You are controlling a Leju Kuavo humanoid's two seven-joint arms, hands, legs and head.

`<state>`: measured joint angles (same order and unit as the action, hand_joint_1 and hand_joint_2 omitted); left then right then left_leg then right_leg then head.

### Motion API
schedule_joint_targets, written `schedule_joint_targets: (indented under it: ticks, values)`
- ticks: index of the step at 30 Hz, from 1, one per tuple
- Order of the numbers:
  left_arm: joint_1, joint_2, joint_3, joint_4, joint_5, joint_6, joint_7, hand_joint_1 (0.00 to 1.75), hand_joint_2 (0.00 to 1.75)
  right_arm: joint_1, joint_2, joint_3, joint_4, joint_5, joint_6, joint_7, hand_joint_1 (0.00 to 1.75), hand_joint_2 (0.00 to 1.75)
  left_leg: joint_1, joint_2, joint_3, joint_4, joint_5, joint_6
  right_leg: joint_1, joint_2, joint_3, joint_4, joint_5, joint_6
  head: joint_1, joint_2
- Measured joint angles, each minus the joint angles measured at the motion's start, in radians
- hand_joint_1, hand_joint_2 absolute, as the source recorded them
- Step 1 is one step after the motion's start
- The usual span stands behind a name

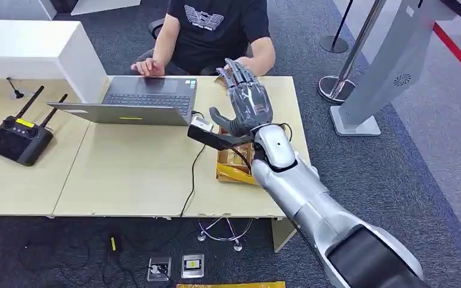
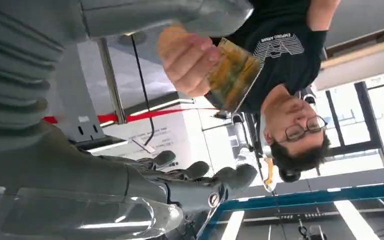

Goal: Pass the card to the sensor for recognition and then transmit it.

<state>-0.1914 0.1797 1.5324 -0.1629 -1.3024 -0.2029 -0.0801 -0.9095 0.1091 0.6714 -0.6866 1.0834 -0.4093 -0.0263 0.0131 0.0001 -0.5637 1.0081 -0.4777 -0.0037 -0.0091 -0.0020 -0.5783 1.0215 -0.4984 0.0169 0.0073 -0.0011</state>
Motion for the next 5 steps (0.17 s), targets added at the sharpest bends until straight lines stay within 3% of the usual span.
schedule_joint_targets:
  ticks: [5]
  values:
    - [0.000, 0.000, 0.000, 0.000, 0.004, 0.000, 0.000, 0.00, 0.00, -0.003, -0.011, 0.001, 0.014, -0.004, 0.016, 0.001, 0.00, 0.00, 0.000, 0.000, 0.001, 0.000, 0.000, 0.000, 0.000, 0.000, 0.000, 0.000, 0.000, 0.000, 0.000, 0.000]
